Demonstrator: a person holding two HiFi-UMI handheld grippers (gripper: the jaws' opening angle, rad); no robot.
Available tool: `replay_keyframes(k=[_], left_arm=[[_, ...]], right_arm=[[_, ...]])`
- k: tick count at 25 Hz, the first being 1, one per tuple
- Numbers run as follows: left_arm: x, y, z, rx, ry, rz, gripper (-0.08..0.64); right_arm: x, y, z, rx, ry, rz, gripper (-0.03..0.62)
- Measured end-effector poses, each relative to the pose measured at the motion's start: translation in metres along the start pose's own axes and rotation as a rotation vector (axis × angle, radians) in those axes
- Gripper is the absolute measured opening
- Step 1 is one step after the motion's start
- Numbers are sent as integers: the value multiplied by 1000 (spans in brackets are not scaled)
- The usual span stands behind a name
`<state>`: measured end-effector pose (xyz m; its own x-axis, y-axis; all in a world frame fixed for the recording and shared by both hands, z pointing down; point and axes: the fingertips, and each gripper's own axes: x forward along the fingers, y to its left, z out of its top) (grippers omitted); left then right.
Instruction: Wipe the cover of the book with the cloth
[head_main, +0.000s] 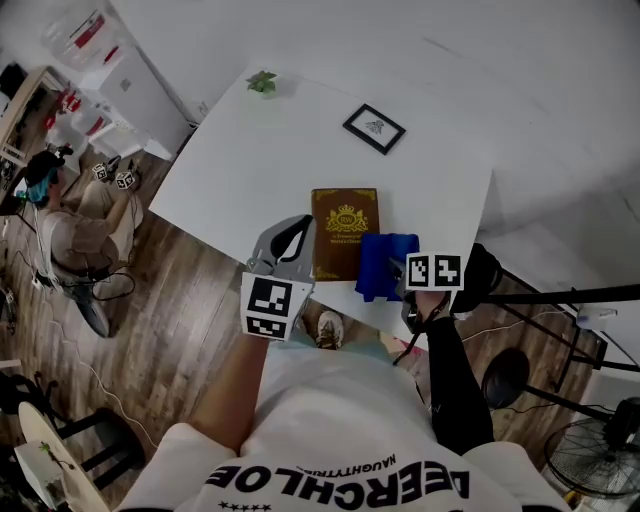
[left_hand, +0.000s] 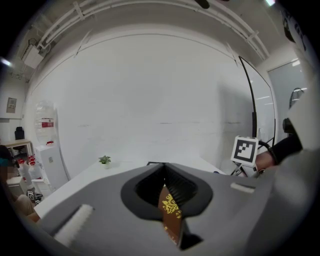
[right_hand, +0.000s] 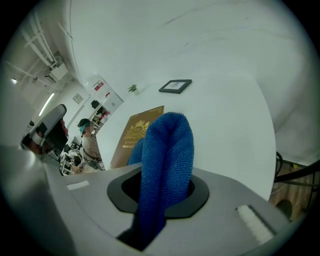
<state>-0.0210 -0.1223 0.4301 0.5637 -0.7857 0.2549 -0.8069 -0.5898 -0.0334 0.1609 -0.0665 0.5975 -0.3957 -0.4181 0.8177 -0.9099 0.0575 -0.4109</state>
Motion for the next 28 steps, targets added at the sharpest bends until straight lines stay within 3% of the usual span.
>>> replay_keyframes(k=[4, 12, 19, 22, 28], left_arm=[[10, -6, 1, -7, 2, -20, 57], [12, 12, 2, -47, 0, 4, 57], [13, 25, 8, -61, -8, 42, 57], [14, 29, 14, -52, -14, 53, 57], [12, 38, 13, -53, -4, 69, 57]], right_arm=[[-8, -14, -1, 22, -12, -5, 61], [-20, 44, 51, 57, -115, 261, 61], [20, 118, 96, 15, -91, 406, 61], [51, 133, 105, 12, -55, 399, 61], [97, 118, 104, 15, 15, 276, 61]])
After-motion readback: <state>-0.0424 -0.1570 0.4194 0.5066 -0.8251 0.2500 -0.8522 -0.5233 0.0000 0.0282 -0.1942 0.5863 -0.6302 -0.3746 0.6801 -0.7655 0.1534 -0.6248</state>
